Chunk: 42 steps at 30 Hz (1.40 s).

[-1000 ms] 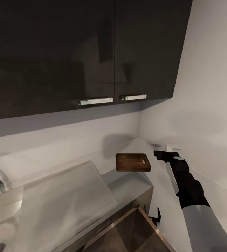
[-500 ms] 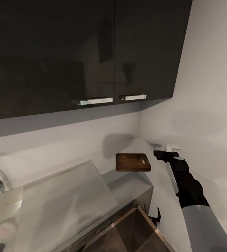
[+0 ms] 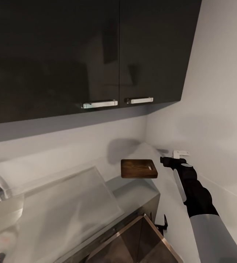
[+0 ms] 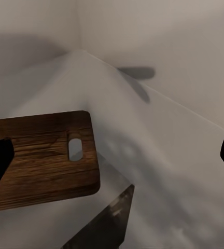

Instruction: In the kitchen, take the Vidalia onion out of the sink, dice it on the chopping board with the paring knife, put the diced onion into the bowl on the countertop, then place both the paring knife and the chopping board into the sink.

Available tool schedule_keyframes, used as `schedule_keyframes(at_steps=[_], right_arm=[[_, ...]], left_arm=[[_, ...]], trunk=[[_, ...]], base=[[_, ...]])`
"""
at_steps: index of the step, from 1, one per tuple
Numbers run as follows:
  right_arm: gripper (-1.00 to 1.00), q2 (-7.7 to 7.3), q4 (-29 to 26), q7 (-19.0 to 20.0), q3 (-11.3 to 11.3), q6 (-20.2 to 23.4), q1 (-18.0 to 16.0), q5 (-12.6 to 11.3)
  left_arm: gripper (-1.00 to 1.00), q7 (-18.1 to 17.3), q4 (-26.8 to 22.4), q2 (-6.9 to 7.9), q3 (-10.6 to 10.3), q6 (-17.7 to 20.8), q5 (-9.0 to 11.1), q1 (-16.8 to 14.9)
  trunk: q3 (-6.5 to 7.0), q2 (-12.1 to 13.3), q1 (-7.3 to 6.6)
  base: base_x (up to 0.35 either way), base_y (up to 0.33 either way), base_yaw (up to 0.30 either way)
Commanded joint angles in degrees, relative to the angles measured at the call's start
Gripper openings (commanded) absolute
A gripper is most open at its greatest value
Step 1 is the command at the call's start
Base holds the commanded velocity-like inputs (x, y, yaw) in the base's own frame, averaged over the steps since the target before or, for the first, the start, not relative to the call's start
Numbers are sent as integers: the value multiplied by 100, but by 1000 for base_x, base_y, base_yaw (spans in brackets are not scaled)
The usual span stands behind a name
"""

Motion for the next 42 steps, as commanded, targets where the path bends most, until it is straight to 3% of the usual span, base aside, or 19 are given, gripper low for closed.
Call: schedule_keyframes(at_steps=[1,16,19,25,28,29,31,33,35,38,42], right_arm=[[100,-2,-5,-19,5,29,-1,-4],[100,-9,-6,-16,-1,24,0,38],[100,-1,-46,-4,12,-79,-2,13],[100,-18,39,-76,13,-81,-90,42],[100,26,911,-259,14,-75,-736,48],[100,38,1578,-316,14,-81,-1173,49],[100,45,2327,-346,14,-101,-1700,49],[100,51,3395,-368,14,-120,-2609,54],[100,55,3816,-376,14,-125,-3031,56],[100,60,4180,-415,14,-122,-3487,61],[100,148,4287,-541,34,-130,-3643,58]], left_arm=[[100,-2,-5,2,-4,-7,7,3],[100,-6,63,-4,-6,-7,7,1],[100,-10,102,-91,-5,-7,2,1],[100,-11,258,-121,-4,-7,-1,1],[100,-11,320,-124,-4,-7,-1,1],[100,-11,324,-125,-4,-7,-1,1],[100,-11,327,-125,-4,-7,-3,1],[100,-11,329,-125,-4,-7,-2,1],[100,-11,329,-125,-4,-9,-3,1],[100,-12,339,-125,-5,-103,-2,1],[100,-11,355,-125,-9,-191,-2,1]], trunk=[[-11,-4,2],[-92,-4,2],[-94,-4,2],[-95,-4,2],[-95,-4,2],[-95,-4,2],[-95,-4,2],[-95,-4,2],[-95,-4,2],[-95,-4,2],[-95,-4,2]], base=[[0,0,0],[0,0,0],[0,0,0],[0,0,0],[0,0,0],[0,0,0],[0,0,0],[0,0,0],[0,0,0],[0,0,0],[0,0,0]])
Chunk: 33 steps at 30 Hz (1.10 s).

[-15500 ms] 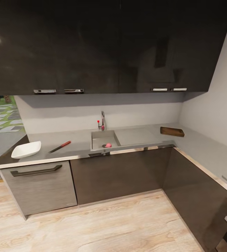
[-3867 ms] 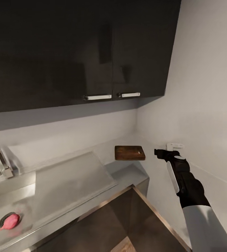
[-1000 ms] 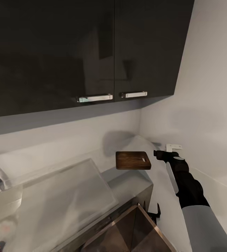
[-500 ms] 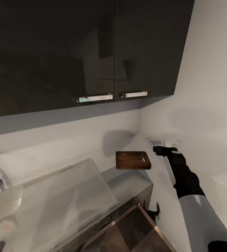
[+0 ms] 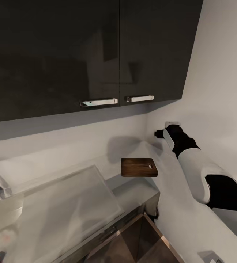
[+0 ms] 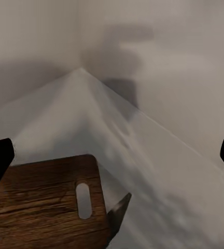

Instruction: In the kitchen, take the Vidalia onion out of the sink, dice it on the chopping board with the paring knife, put the diced onion into the bowl on the countertop, then place both the paring knife and the chopping board into the sink.

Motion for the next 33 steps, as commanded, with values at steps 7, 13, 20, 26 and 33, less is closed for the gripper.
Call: schedule_keyframes(at_steps=[7,13,20,26,33], right_arm=[[100,-147,545,-16,-23,-951,-13,4],[100,-380,976,-18,-22,-1526,-2,3],[100,-533,1031,-4,-25,-1583,20,-2],[100,-571,1101,-2,-24,-1592,31,-17],[100,-573,1209,-2,-24,-1601,33,-6]], left_arm=[[100,-3,43,1,-2,-24,7,1],[100,-3,62,1,-1,-25,7,1],[100,-3,113,-3,-1,-25,7,1],[100,-3,166,-8,-1,-25,7,1],[100,-3,200,-8,-1,-25,7,1]], trunk=[[-10,-11,4],[-10,-11,4],[-35,-11,4],[-89,-11,4],[-154,-11,4]], base=[[0,0,0],[0,0,0],[0,0,0],[0,0,0],[0,0,0]])
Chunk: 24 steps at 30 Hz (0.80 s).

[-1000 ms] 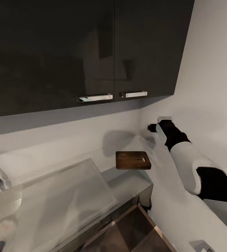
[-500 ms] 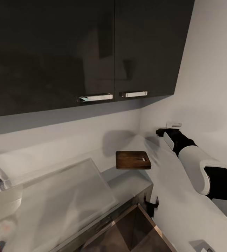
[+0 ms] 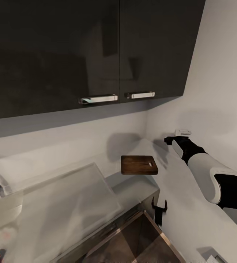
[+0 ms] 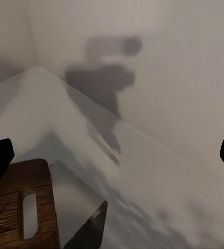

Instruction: In the kitchen, take the Vidalia onion out of the sink, dice it on the chopping board with the paring knife, put the diced onion into the bowl on the countertop, then place both the paring knife and the chopping board into the sink.

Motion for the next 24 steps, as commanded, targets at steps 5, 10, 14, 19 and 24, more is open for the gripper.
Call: schedule_keyframes(at_steps=[5,10,14,19,24], right_arm=[[100,3,-1,-9,-29,25,-3,3],[100,3,0,-9,-29,25,-3,3],[100,3,0,-9,-29,25,-3,3],[100,3,38,-9,-29,25,-3,0],[100,3,51,3,-23,26,-3,-5]], left_arm=[[100,-3,-8,1,-6,-6,7,1],[100,-3,-4,1,-6,-6,7,1],[100,-3,1,1,-6,-6,7,1],[100,-3,7,1,-6,-6,7,1],[100,-3,46,1,-6,1,7,1]], trunk=[[-59,-13,4],[-106,-13,4],[-144,-13,4],[-191,-13,4],[-238,-13,4]], base=[[0,0,0],[0,0,0],[0,0,0],[0,0,0],[0,0,0]])
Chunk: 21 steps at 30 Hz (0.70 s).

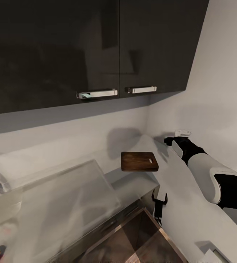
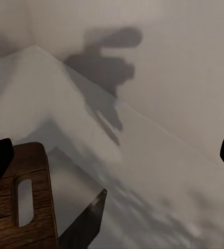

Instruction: In the kitchen, take the Vidalia onion out of the sink, dice it on the chopping board with the paring knife, put the diced onion into the bowl on the countertop, then place both the paring knife and the chopping board into the sink.

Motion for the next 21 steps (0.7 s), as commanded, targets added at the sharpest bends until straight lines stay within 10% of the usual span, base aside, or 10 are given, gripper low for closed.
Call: schedule_keyframes(at_steps=[1,21], right_arm=[[100,3,-9,-3,-30,27,-3,1],[100,-14,-8,507,-43,35,-3,19]], left_arm=[[100,-3,-2,1,-6,-5,7,1],[100,-3,109,1,-6,-4,7,-8]], trunk=[[-21,-13,4],[-210,-13,4]], base=[[0,0,0],[0,0,0]])
